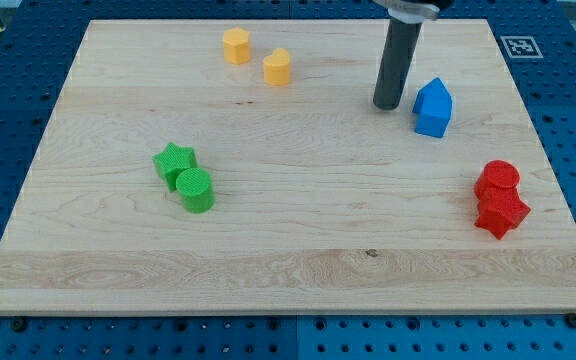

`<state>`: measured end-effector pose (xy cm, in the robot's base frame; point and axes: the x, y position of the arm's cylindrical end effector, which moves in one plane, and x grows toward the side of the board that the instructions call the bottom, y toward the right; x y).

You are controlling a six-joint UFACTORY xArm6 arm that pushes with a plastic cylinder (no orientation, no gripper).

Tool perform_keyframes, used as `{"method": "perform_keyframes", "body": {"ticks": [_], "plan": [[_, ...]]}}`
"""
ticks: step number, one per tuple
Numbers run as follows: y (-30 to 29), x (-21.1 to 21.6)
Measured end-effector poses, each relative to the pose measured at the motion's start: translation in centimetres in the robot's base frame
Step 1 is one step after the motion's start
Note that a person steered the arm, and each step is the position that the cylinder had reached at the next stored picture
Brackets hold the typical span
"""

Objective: Push the blue cube towards the red circle

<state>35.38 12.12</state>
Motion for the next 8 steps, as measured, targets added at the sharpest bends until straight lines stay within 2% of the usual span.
{"method": "perform_keyframes", "body": {"ticks": [2,3,5,8], "plan": [[0.5,-5.8],[1.6,-7.0],[2.2,-6.5],[3.6,-3.0]]}}
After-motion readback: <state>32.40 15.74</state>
